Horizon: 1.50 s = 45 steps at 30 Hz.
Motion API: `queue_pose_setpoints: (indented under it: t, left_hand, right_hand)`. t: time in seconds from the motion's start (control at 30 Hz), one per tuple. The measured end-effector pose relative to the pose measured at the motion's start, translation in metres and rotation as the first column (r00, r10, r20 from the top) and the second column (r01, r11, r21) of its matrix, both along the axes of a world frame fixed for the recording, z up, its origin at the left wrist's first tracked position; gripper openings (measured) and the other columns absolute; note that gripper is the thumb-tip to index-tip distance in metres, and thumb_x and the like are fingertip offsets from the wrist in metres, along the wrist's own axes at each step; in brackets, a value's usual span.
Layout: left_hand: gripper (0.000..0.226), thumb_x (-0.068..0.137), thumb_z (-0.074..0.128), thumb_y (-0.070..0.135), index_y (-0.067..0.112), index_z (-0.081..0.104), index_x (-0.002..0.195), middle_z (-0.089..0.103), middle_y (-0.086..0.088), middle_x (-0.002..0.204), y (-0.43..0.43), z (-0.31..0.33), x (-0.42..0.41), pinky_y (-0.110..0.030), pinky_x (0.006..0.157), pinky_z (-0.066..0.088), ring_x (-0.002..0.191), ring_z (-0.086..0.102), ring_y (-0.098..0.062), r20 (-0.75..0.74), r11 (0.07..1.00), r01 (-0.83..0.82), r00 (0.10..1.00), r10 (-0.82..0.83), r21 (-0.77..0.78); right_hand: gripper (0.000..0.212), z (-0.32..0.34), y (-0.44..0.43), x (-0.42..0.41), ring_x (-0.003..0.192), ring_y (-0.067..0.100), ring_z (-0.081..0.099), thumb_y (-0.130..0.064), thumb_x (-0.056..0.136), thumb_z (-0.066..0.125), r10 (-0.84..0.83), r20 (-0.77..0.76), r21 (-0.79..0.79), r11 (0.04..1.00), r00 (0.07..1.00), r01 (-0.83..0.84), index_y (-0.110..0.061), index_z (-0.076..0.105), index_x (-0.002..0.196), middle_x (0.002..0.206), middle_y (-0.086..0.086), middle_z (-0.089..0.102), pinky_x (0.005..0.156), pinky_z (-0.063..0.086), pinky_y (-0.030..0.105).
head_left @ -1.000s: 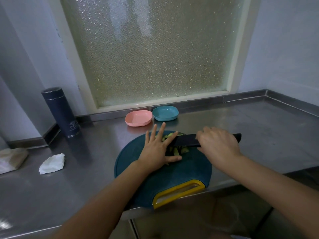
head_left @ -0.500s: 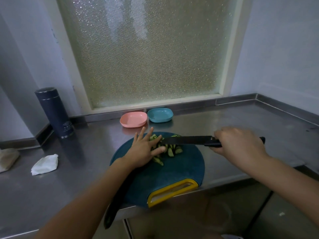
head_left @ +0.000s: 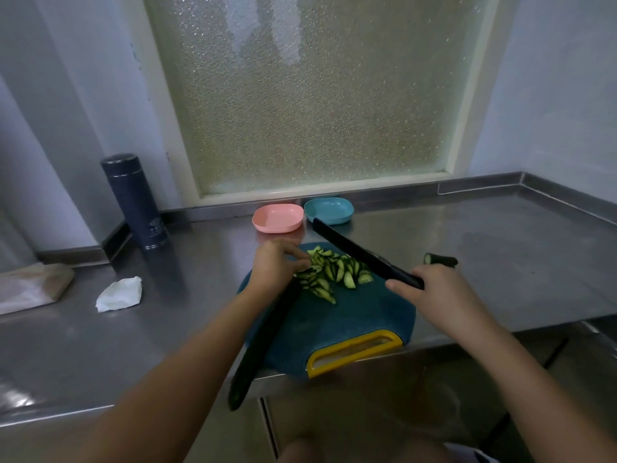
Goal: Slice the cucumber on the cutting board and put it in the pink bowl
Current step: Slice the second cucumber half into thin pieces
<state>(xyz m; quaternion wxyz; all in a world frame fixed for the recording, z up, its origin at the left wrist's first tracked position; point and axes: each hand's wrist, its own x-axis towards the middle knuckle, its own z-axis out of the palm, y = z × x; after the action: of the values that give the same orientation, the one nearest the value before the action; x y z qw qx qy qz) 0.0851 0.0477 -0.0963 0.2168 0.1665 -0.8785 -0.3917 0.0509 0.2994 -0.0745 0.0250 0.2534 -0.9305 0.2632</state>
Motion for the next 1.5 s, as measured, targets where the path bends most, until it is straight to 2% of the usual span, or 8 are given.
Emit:
queue_pose_setpoints:
  t: [0.1, 0.2, 0.33, 0.57, 0.7, 0.9, 1.1, 1.5]
  left_hand:
    - [0.021, 0.069, 0.081, 0.023, 0.019, 0.060, 0.066, 0.060, 0.006, 0.095, -0.001, 0.001, 0.004, -0.019, 0.070, 0.036, 0.086, 0.051, -0.006, 0.028, 0.999, -0.049, 0.998, 0.049, -0.004]
    - [0.039, 0.070, 0.078, 0.041, 0.018, 0.054, 0.091, 0.054, 0.002, 0.102, -0.003, -0.001, 0.017, -0.025, 0.073, 0.042, 0.094, 0.052, -0.013, 0.171, 0.992, -0.031, 0.984, 0.052, -0.122]
    - [0.051, 0.083, 0.065, 0.041, 0.021, 0.041, 0.124, 0.052, -0.004, 0.122, 0.001, -0.015, 0.049, -0.031, 0.085, 0.046, 0.106, 0.054, -0.020, 0.406, 0.925, 0.062, 0.908, 0.103, -0.374]
    - [0.056, 0.086, 0.057, 0.027, 0.028, 0.036, 0.138, 0.053, -0.007, 0.119, 0.002, -0.017, 0.072, -0.028, 0.082, 0.044, 0.102, 0.056, -0.023, 0.390, 0.879, 0.118, 0.917, 0.082, -0.462]
    - [0.058, 0.087, 0.056, 0.029, 0.031, 0.034, 0.140, 0.049, -0.006, 0.120, 0.003, -0.019, 0.073, -0.029, 0.082, 0.046, 0.102, 0.055, -0.023, 0.407, 0.890, 0.130, 0.911, 0.067, -0.437]
    - [0.053, 0.088, 0.056, 0.032, 0.030, 0.039, 0.139, 0.048, -0.001, 0.121, 0.008, -0.029, 0.068, -0.023, 0.085, 0.042, 0.105, 0.053, -0.018, 0.273, 0.908, 0.133, 0.962, -0.021, -0.399]
    - [0.043, 0.092, 0.050, 0.040, 0.031, 0.045, 0.134, 0.052, 0.002, 0.111, 0.010, -0.045, 0.064, -0.018, 0.077, 0.035, 0.102, 0.052, -0.014, 0.126, 0.929, 0.025, 0.992, 0.024, -0.369]
    - [0.039, 0.091, 0.050, 0.036, 0.034, 0.044, 0.130, 0.038, 0.009, 0.099, 0.013, -0.049, 0.059, -0.020, 0.070, 0.032, 0.096, 0.051, -0.012, 0.113, 0.952, -0.017, 0.992, 0.054, -0.306]
  right_hand:
    - [0.036, -0.013, -0.003, 0.005, 0.052, 0.012, 0.045, -0.043, 0.091, 0.056, -0.004, 0.067, -0.054, 0.998, 0.998, 0.008, -0.020, 0.049, 0.065, 0.059, 0.000, 0.048, 0.047, 0.029, 0.024]
    - [0.031, -0.027, -0.008, 0.010, 0.060, 0.015, 0.053, -0.041, 0.094, 0.052, 0.035, 0.129, -0.112, 0.994, 0.991, -0.020, -0.015, 0.054, 0.077, 0.069, 0.004, 0.056, 0.055, 0.039, 0.029]
    - [0.027, -0.039, -0.015, 0.020, 0.058, 0.008, 0.050, -0.038, 0.097, 0.047, 0.091, 0.138, -0.106, 0.991, 0.986, -0.076, -0.022, 0.047, 0.075, 0.067, -0.003, 0.052, 0.051, 0.033, 0.019]
    - [0.025, -0.039, -0.042, 0.029, 0.062, 0.005, 0.047, -0.040, 0.098, 0.043, 0.137, 0.079, -0.001, 0.991, 0.987, -0.137, -0.026, 0.043, 0.077, 0.071, -0.008, 0.049, 0.050, 0.031, 0.020]
    - [0.026, -0.037, -0.059, 0.027, 0.073, 0.015, 0.055, -0.042, 0.099, 0.040, 0.177, 0.014, 0.134, 0.975, 0.984, -0.177, -0.020, 0.051, 0.090, 0.081, -0.004, 0.056, 0.056, 0.039, 0.029]
    - [0.019, -0.032, -0.074, 0.017, 0.079, 0.020, 0.054, -0.036, 0.100, 0.040, 0.256, -0.021, 0.266, 0.933, 0.967, -0.241, -0.020, 0.046, 0.090, 0.083, -0.002, 0.050, 0.063, 0.036, 0.030]
    - [0.018, -0.030, -0.079, 0.014, 0.075, 0.020, 0.051, -0.034, 0.102, 0.035, 0.312, 0.069, 0.301, 0.899, 0.947, -0.318, -0.020, 0.040, 0.091, 0.081, -0.001, 0.049, 0.063, 0.038, 0.033]
    - [0.036, -0.024, -0.093, 0.005, 0.074, 0.019, 0.053, -0.042, 0.101, 0.032, 0.305, 0.051, 0.302, 0.903, 0.951, -0.306, -0.015, 0.054, 0.091, 0.070, -0.005, 0.046, 0.062, 0.039, 0.033]
